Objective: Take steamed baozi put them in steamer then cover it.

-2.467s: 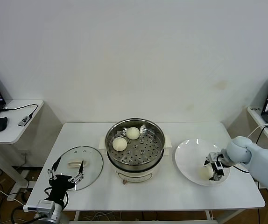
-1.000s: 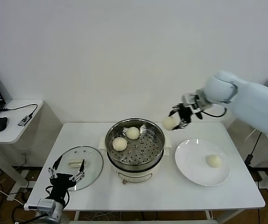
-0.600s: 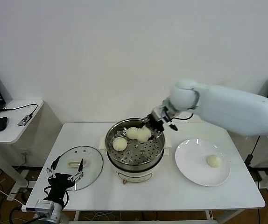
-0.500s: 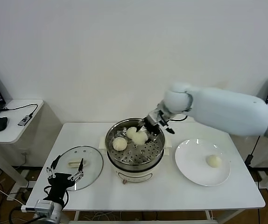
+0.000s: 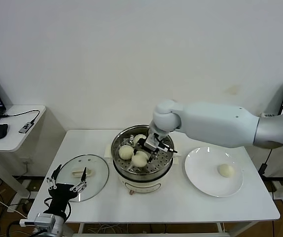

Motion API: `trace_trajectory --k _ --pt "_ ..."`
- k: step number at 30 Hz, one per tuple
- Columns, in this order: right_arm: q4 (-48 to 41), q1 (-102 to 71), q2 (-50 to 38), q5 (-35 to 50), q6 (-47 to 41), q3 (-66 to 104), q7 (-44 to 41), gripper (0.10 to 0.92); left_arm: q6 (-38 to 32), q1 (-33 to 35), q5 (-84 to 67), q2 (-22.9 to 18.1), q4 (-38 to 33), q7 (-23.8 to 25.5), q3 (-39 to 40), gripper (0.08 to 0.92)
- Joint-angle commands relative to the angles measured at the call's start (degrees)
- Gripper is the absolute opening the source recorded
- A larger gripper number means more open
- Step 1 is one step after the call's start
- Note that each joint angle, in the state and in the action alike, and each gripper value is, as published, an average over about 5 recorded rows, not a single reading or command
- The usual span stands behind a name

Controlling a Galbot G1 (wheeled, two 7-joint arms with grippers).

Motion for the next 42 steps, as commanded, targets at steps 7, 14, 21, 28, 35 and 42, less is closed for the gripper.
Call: trace_trajectory --k 7,14,21,28,35,42 --pt "0.1 -0.2 1.4 -4.0 4.8 -1.5 -1.3 0.631 -0.1 -0.2 0.1 -0.1 0.2 0.0 0.3 0.823" --pt "1.0 2.6 -1.6 -2.3 3.2 0.1 -1.0 0.792 -0.1 -0.7 -0.2 0.7 0.4 0.0 0.1 0.823" --pt "4.4 6.3 -11.2 2.8 -9.1 2.3 -2.1 0.822 -0.1 -1.5 -0.5 2.1 0.8 0.1 0.0 0.823" --pt "11.3 7.8 -25.6 11.4 -28.9 2.1 -1.9 0.823 -0.3 -2.6 -1.0 3.5 2.0 0.0 0.7 0.823" --pt "13.4 3.0 -39.0 9.7 -36.2 5.1 -2.5 0.823 -0.2 -3.5 -1.5 4.1 2.2 0.1 2.4 0.823" --pt "7.9 -9.2 -45.1 -0.7 -28.4 13.8 -6.5 0.823 -0.2 -3.7 -1.4 4.4 2.4 0.1 2.9 0.823"
